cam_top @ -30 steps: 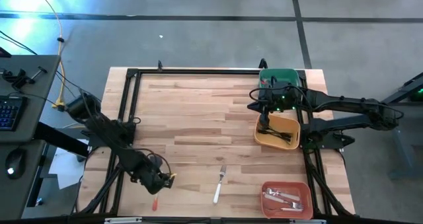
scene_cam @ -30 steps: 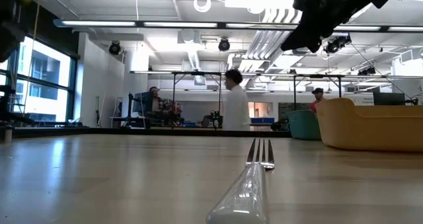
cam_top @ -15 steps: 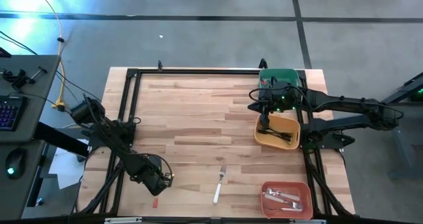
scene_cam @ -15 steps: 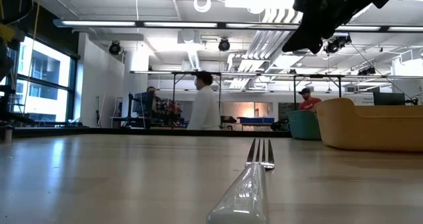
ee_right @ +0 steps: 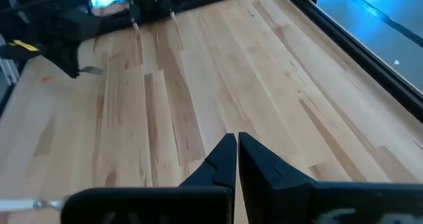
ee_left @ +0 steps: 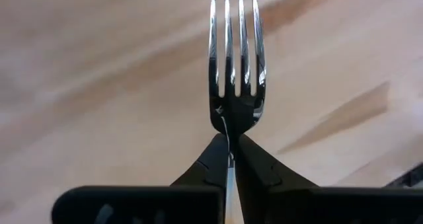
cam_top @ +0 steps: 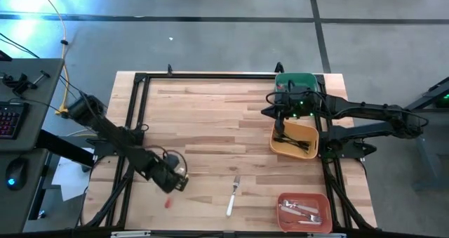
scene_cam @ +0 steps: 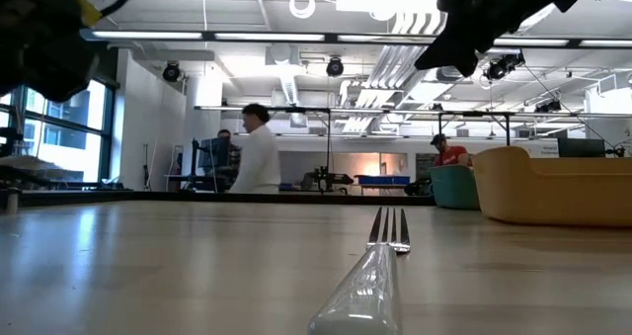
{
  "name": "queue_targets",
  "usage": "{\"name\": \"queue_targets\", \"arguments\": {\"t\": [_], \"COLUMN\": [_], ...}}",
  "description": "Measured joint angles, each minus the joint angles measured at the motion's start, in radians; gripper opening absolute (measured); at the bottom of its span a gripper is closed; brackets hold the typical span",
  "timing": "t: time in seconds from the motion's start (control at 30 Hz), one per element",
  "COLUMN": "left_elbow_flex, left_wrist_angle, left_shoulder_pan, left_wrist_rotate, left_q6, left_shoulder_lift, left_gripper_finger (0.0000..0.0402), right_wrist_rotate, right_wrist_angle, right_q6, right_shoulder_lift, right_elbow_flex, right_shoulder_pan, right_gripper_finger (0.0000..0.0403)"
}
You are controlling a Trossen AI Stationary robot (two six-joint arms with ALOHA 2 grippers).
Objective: Sort silverware by color (type)
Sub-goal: Put the orange fork into the green bin
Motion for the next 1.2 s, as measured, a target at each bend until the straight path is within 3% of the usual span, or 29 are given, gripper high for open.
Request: {"name": "queue_targets", "arguments": {"t": [0.3,0.57,0.7,0.9,1.03,1.2], "left_elbow_flex": [-0.193,-0.294,-0.302,-0.302,-0.302,-0.302], "left_wrist_angle": [0.042,0.301,0.516,0.896,1.050,1.272], "left_shoulder_pan": [0.209,0.539,0.726,0.955,1.046,1.094], "left_wrist_rotate": [-0.062,-0.064,-0.016,0.189,0.313,0.424], "left_q6": [0.355,0.739,0.919,1.080,1.110,1.105], "left_shoulder_lift": [-0.367,-0.607,-0.623,-0.547,-0.469,-0.347], "left_gripper_finger": [0.0001,0.0001,0.0001,0.0000,0.0000,0.0000], "right_wrist_rotate": [0.000,0.000,0.001,-0.004,-0.006,-0.032], "right_wrist_angle": [0.089,0.261,0.389,0.695,0.865,0.867], "right_q6": [0.146,0.298,0.389,0.502,0.605,0.648], "right_shoulder_lift": [0.000,0.038,0.124,0.301,0.404,0.522], "right_elbow_flex": [0.000,0.000,0.000,0.000,0.008,0.124], "right_shoulder_pan": [0.000,0.001,0.010,0.055,0.070,0.078], "right_gripper_finger": [0.0000,0.0000,0.0000,0.0024,0.0066,0.0117]}}
